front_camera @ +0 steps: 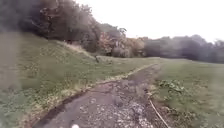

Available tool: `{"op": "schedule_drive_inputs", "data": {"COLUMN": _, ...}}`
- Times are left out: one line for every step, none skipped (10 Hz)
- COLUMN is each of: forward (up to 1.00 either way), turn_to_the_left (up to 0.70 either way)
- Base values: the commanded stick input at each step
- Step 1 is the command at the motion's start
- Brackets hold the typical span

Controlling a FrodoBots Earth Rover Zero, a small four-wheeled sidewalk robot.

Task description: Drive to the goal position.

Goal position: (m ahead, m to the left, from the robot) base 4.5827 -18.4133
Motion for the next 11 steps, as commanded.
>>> {"op": "schedule_drive_inputs", "data": {"forward": 1.00, "turn_to_the_left": -0.40}}
{"op": "schedule_drive_inputs", "data": {"forward": 1.00, "turn_to_the_left": -0.40}}
{"op": "schedule_drive_inputs", "data": {"forward": 1.00, "turn_to_the_left": -0.40}}
{"op": "schedule_drive_inputs", "data": {"forward": 1.00, "turn_to_the_left": -0.40}}
{"op": "schedule_drive_inputs", "data": {"forward": 1.00, "turn_to_the_left": -0.40}}
{"op": "schedule_drive_inputs", "data": {"forward": 1.00, "turn_to_the_left": -0.07}}
{"op": "schedule_drive_inputs", "data": {"forward": 1.00, "turn_to_the_left": -0.02}}
{"op": "schedule_drive_inputs", "data": {"forward": 1.00, "turn_to_the_left": 0.00}}
{"op": "schedule_drive_inputs", "data": {"forward": 1.00, "turn_to_the_left": 0.00}}
{"op": "schedule_drive_inputs", "data": {"forward": 1.00, "turn_to_the_left": -0.04}}
{"op": "schedule_drive_inputs", "data": {"forward": 1.00, "turn_to_the_left": -0.22}}
